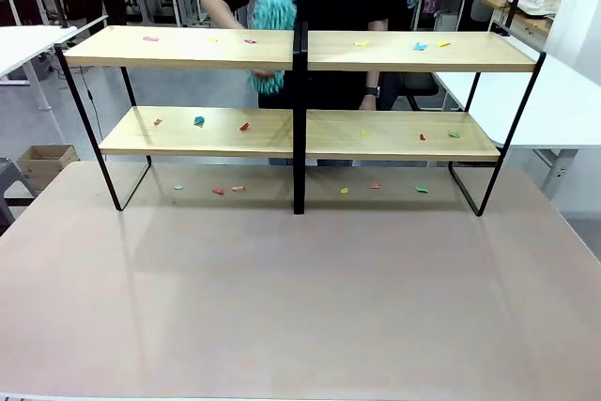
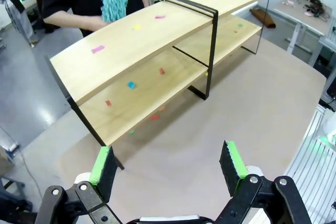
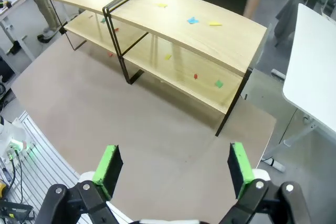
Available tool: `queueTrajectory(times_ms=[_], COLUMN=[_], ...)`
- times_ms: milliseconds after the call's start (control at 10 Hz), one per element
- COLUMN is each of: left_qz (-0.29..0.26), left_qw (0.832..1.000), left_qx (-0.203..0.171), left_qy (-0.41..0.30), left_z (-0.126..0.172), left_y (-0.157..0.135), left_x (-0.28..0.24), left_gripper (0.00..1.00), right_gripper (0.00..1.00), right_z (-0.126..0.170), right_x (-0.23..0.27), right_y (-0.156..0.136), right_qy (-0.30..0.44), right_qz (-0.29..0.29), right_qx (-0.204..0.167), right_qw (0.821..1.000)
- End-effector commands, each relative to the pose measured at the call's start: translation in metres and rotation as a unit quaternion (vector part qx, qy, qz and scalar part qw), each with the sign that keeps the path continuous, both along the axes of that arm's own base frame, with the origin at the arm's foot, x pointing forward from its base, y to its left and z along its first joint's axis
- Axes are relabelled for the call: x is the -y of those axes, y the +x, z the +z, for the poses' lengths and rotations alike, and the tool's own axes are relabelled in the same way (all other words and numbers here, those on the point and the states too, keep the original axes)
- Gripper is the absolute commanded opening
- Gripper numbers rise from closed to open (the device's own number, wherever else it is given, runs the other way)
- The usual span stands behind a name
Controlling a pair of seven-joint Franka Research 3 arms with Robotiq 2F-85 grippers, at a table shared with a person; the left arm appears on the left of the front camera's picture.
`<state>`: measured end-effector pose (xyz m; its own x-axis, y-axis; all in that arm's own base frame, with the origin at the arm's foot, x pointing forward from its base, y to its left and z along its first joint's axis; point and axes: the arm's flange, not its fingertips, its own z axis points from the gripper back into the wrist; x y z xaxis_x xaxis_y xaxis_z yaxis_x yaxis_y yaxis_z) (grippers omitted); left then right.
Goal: Clean the shelves.
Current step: Pick up the Duster when the human hands it over.
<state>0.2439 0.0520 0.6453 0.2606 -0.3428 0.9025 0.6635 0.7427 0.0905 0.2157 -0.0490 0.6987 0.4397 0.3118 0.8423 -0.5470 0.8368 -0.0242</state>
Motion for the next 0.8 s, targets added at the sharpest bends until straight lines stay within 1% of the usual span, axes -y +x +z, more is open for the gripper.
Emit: queueTrajectory(times_ms=[0, 700], left_qz=[-0.001, -0.013], left_qw=[1.0, 1.0], left_qx=[0.002, -0.007], left_qy=[-0.009, 0.004], left_z=[-0.0147, -0.0172], left_y=[0.0003, 0.0056], left_x=[0.0073, 0.0092], left_gripper=[1.0, 1.0], right_gripper=[1.0, 1.0], right_z=[0.0033, -0.0029], right_x=[-0.0048, 0.0005], right_y=[0.0017, 0.007], right_qy=[0.003, 0.008], right_qz=[0.014, 0.018], right_qx=[0.009, 0.006], right_qw=[1.0, 1.0])
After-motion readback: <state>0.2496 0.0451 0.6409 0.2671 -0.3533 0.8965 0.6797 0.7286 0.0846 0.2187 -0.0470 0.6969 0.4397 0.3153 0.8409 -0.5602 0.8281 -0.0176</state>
